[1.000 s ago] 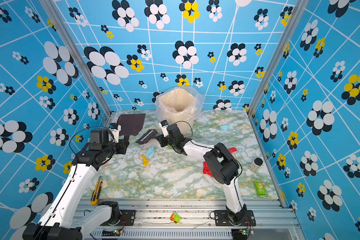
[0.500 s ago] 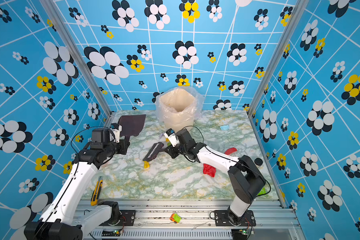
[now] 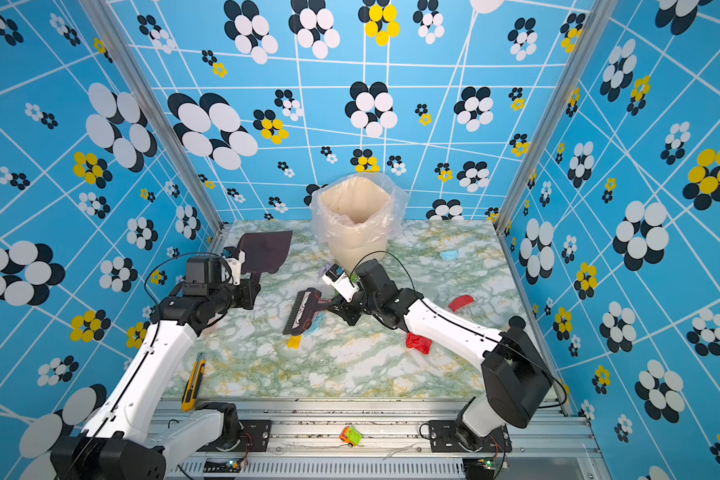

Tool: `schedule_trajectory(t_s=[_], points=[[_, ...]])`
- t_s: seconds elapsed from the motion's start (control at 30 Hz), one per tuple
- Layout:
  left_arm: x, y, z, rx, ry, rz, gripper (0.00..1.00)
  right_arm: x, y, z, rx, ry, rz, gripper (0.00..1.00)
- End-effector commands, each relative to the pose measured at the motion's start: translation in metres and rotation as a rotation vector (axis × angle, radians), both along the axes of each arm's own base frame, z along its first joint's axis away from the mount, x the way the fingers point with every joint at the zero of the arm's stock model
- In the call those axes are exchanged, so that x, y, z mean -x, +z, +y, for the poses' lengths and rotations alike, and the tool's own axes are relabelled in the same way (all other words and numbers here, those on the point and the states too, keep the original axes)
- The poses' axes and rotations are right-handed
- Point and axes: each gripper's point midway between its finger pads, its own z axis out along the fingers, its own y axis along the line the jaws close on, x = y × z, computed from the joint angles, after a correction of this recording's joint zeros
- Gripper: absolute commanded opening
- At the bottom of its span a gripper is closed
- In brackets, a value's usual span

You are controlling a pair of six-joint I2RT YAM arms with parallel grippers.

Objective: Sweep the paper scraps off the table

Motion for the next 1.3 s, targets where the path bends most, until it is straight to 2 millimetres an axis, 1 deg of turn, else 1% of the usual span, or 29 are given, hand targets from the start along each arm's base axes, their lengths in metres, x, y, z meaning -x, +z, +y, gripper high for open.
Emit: schedule_trajectory(t_s=[0.0, 0.07, 0.13, 0.23, 0.3, 0.4, 0.5, 0.57, 0.67, 0.73, 0.8, 0.97, 1.1, 1.27], points=[[0.000, 0.002, 0.004, -0.006, 0.017, -0.010, 0.00, 0.018, -0.005, 0.016, 0.033, 0.111, -0.034, 0.00], [0.000, 0.002, 0.003, -0.003, 0.014, -0.008, 0.00, 0.018, -0.011, 0.013, 0.052, 0.098, -0.031, 0.00], [0.000, 0.000, 0.003, -0.003, 0.013, -0.004, 0.00, 0.017, -0.017, 0.004, 0.093, 0.068, -0.043, 0.00], [0.000, -0.001, 0.003, -0.004, 0.010, -0.001, 0.00, 0.014, -0.027, -0.018, 0.182, 0.020, -0.057, 0.00], [0.000, -0.003, 0.002, -0.002, 0.008, 0.002, 0.00, 0.014, -0.028, -0.032, 0.207, -0.007, -0.050, 0.00], [-0.001, -0.004, 0.000, 0.005, 0.000, 0.002, 0.00, 0.007, -0.027, -0.058, 0.227, -0.090, -0.060, 0.00], [-0.002, -0.006, -0.002, 0.011, -0.011, 0.008, 0.00, -0.002, -0.023, -0.087, 0.262, -0.179, -0.081, 0.00], [-0.002, -0.008, -0.003, 0.012, -0.017, 0.014, 0.00, -0.006, -0.014, -0.105, 0.273, -0.227, -0.110, 0.00], [-0.003, -0.010, -0.005, 0.012, -0.022, 0.018, 0.00, -0.005, 0.006, -0.118, 0.241, -0.250, -0.155, 0.00], [-0.004, -0.012, -0.005, 0.013, -0.023, 0.021, 0.00, -0.002, 0.017, -0.120, 0.218, -0.245, -0.173, 0.00], [-0.005, -0.012, -0.006, 0.016, -0.028, 0.022, 0.00, 0.002, 0.026, -0.117, 0.195, -0.224, -0.174, 0.00], [-0.005, -0.015, -0.011, 0.019, -0.045, 0.030, 0.00, 0.010, 0.041, -0.098, 0.089, -0.152, -0.143, 0.00], [-0.003, -0.020, -0.014, 0.018, -0.055, 0.043, 0.00, 0.015, 0.041, -0.080, 0.017, -0.105, -0.131, 0.00], [-0.002, -0.027, -0.016, 0.016, -0.059, 0.064, 0.00, 0.022, 0.023, -0.064, 0.062, -0.063, -0.127, 0.00]])
